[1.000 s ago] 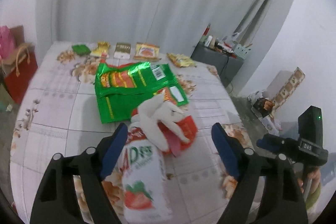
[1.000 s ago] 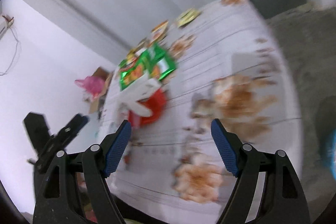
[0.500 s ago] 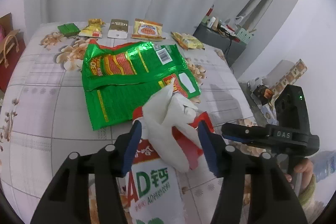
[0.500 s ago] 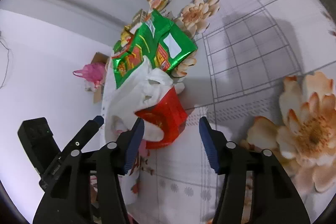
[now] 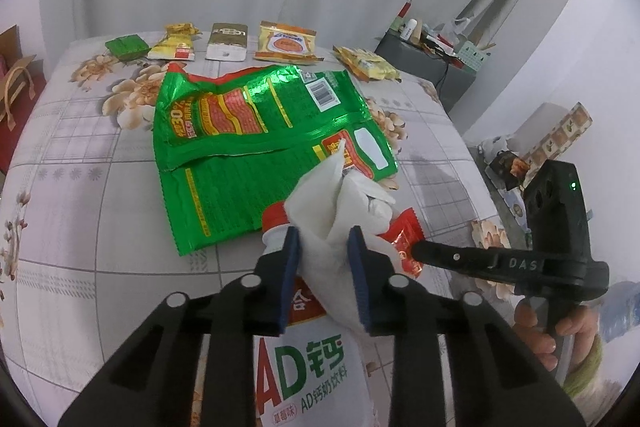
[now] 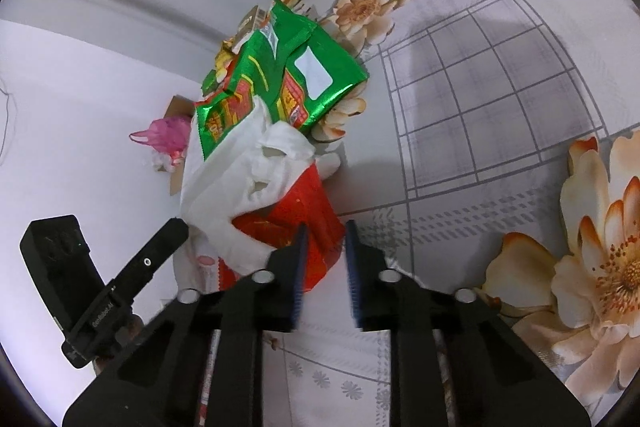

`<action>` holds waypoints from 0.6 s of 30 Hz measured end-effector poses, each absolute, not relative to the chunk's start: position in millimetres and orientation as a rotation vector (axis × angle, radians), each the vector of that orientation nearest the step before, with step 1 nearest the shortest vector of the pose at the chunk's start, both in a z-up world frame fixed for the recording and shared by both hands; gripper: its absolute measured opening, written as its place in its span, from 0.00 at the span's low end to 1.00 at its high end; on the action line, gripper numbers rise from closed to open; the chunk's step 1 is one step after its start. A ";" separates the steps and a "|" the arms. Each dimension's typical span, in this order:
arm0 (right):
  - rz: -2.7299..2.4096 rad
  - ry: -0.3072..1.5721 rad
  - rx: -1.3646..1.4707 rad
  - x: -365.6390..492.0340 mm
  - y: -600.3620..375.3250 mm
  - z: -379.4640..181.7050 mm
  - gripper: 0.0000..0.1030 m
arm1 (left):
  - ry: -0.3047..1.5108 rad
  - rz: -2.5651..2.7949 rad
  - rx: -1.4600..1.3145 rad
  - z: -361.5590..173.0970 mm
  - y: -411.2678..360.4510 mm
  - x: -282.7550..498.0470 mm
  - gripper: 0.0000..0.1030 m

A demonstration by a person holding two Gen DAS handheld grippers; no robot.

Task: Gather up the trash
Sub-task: 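Grasp the red packet with the right tool while the left tool grasps a white tissue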

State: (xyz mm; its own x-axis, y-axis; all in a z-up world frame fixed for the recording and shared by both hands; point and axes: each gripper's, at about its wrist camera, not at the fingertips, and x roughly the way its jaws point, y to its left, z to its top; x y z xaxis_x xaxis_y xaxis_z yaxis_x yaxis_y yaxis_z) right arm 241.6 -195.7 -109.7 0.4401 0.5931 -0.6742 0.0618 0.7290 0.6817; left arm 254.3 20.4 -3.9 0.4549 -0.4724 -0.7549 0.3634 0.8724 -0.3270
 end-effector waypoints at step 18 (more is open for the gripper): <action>0.364 0.979 0.736 212.0 -231.5 -90.0 0.01 | 0.882 -0.534 -0.173 18.0 27.5 245.9 0.05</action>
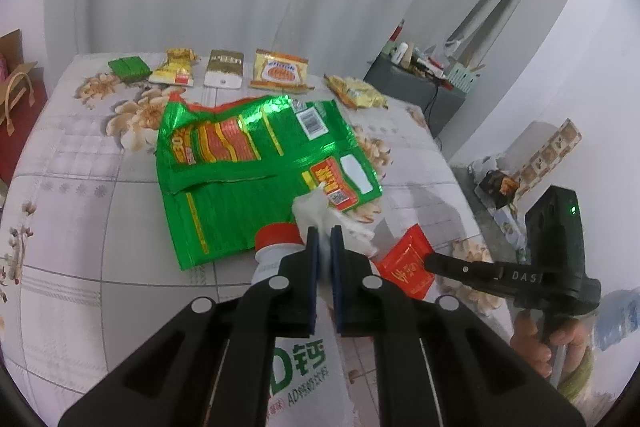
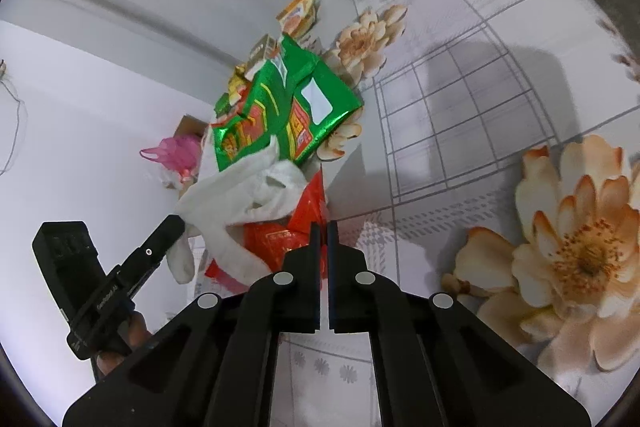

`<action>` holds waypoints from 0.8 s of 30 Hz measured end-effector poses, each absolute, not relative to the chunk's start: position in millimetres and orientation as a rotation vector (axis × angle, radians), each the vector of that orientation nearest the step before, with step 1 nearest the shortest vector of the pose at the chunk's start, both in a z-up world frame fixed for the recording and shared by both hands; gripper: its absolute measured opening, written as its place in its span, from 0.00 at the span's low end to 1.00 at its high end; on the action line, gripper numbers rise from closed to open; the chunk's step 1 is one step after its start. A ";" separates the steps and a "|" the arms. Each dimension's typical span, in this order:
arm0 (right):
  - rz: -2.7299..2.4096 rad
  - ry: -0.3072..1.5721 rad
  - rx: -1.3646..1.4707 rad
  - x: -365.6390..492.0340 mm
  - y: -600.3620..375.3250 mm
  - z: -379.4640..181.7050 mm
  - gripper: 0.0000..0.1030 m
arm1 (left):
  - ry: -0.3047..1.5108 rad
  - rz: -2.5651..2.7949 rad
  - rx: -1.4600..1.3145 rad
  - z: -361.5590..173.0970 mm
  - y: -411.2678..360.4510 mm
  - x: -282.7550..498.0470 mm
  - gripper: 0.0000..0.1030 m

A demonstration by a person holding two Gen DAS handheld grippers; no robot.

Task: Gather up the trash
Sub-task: 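Grasp the red packet with the right tool while the left tool grasps a white tissue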

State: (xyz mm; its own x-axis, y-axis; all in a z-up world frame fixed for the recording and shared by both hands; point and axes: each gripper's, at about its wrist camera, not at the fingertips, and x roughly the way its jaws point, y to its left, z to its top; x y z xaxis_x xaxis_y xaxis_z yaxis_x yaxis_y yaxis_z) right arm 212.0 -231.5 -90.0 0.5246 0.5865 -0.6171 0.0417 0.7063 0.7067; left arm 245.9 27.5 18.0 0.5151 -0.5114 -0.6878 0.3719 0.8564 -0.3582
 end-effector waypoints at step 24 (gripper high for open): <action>0.302 0.813 0.856 145.9 -292.9 -61.5 0.01 | 0.789 -0.592 -0.168 59.5 5.6 183.9 0.05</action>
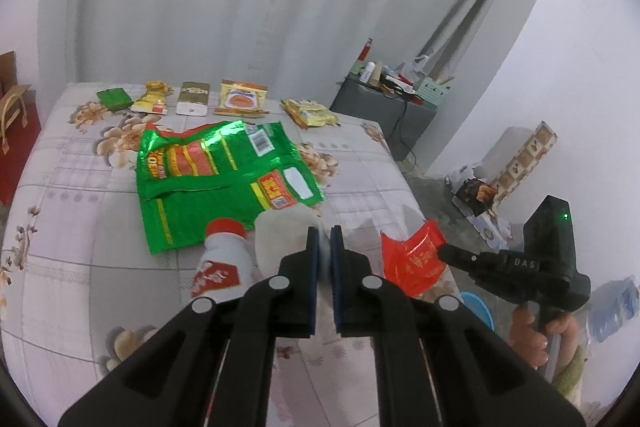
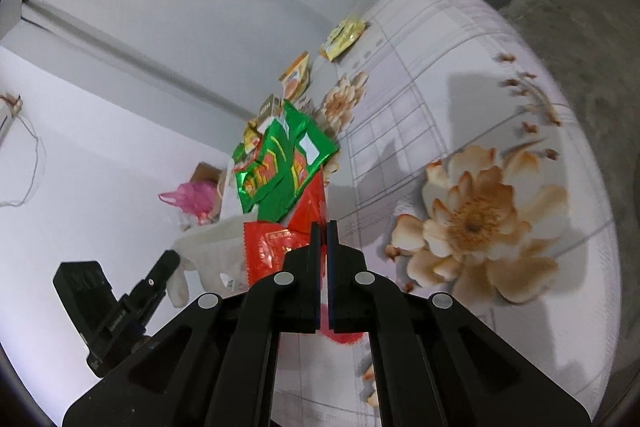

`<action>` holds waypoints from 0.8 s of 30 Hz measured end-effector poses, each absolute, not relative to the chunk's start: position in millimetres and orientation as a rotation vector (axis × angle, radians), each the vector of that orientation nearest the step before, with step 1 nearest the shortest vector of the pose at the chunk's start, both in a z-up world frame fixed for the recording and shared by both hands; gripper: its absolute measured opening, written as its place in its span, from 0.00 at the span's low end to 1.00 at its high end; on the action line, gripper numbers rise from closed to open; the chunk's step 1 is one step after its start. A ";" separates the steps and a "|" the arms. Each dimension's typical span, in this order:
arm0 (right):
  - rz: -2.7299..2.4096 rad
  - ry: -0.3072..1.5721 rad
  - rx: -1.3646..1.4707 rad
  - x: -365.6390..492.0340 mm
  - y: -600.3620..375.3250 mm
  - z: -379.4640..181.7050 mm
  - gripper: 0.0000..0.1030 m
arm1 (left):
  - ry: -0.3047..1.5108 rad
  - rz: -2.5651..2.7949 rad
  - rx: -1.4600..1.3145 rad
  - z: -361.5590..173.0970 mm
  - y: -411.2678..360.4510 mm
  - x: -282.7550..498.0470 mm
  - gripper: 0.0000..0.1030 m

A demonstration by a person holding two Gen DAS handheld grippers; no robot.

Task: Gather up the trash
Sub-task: 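Grasp the red packet with the right tool while the left tool grasps a white tissue, then carry the red packet and tissue to the wastebasket and open both tools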

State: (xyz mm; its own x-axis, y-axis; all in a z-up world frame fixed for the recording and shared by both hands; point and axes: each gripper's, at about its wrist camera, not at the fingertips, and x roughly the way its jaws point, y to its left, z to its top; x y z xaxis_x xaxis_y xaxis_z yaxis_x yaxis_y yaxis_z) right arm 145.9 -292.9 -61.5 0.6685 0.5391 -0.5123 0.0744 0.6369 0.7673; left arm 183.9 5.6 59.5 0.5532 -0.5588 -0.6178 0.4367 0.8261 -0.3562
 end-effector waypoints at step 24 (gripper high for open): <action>0.228 0.673 0.973 72.2 -364.4 -56.1 0.01 | 0.714 -0.657 0.048 66.2 -100.4 110.1 0.05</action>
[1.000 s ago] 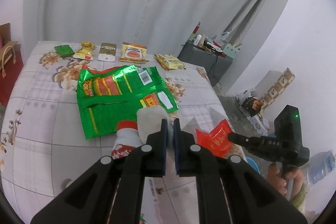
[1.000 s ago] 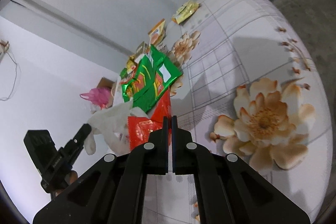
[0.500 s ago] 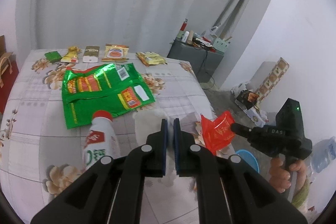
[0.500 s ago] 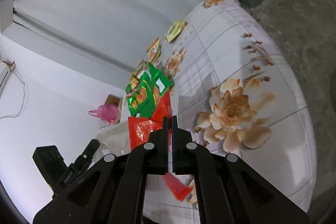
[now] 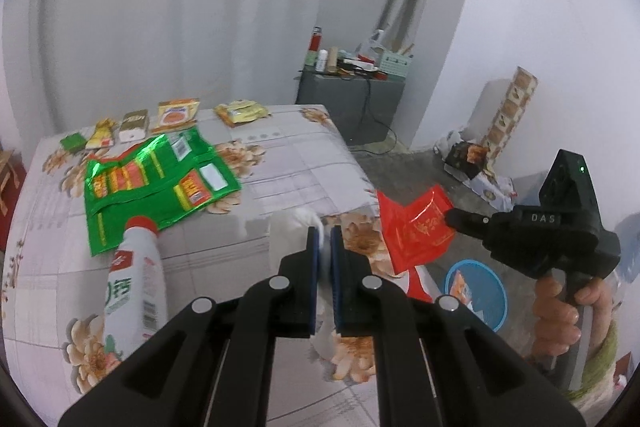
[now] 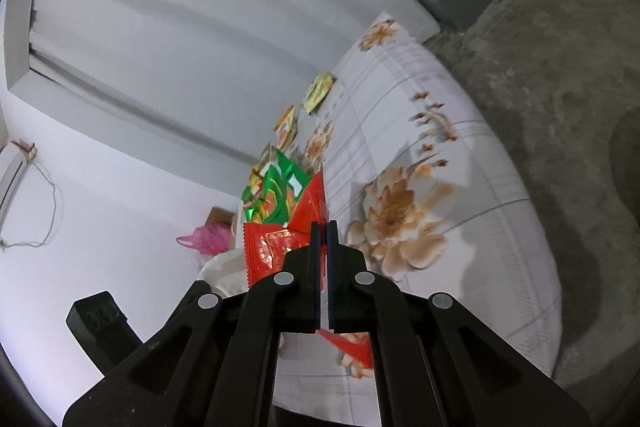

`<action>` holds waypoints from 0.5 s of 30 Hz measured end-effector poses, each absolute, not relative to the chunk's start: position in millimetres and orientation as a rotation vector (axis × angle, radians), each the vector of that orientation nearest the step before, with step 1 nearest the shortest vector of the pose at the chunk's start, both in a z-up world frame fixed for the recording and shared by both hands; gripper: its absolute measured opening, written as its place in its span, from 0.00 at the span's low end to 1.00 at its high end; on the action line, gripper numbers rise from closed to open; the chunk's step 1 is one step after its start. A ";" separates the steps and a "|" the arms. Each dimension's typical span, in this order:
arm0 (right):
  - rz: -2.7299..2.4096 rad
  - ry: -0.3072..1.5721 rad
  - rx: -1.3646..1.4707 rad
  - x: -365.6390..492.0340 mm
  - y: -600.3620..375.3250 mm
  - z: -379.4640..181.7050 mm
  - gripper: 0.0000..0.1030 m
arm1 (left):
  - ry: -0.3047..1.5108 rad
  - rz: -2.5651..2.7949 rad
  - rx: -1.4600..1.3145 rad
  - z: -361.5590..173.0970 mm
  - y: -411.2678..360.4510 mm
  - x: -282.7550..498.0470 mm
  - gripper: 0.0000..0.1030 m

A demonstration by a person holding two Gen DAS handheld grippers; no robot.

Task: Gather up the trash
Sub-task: 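Carry the red packet and tissue to the wastebasket and open both tools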

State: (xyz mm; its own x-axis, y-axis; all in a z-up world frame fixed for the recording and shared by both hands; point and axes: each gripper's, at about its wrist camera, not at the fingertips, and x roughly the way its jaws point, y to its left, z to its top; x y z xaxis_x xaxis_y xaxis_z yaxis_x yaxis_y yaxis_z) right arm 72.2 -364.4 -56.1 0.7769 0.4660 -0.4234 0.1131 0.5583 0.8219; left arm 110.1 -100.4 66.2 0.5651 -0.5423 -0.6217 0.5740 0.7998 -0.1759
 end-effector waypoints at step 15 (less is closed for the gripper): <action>0.122 0.570 1.039 11.5 -426.6 -55.8 0.01 | 0.631 -0.731 0.174 77.1 -169.0 73.7 0.05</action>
State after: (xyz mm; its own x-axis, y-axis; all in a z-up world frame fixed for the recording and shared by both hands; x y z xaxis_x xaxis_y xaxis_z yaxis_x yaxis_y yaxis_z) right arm 11.5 -426.6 -55.8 0.8491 0.3577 -0.3887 0.1680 0.5147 0.8407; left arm 73.7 -169.0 77.1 0.5702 -0.5685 -0.5929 0.6700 0.7395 -0.0648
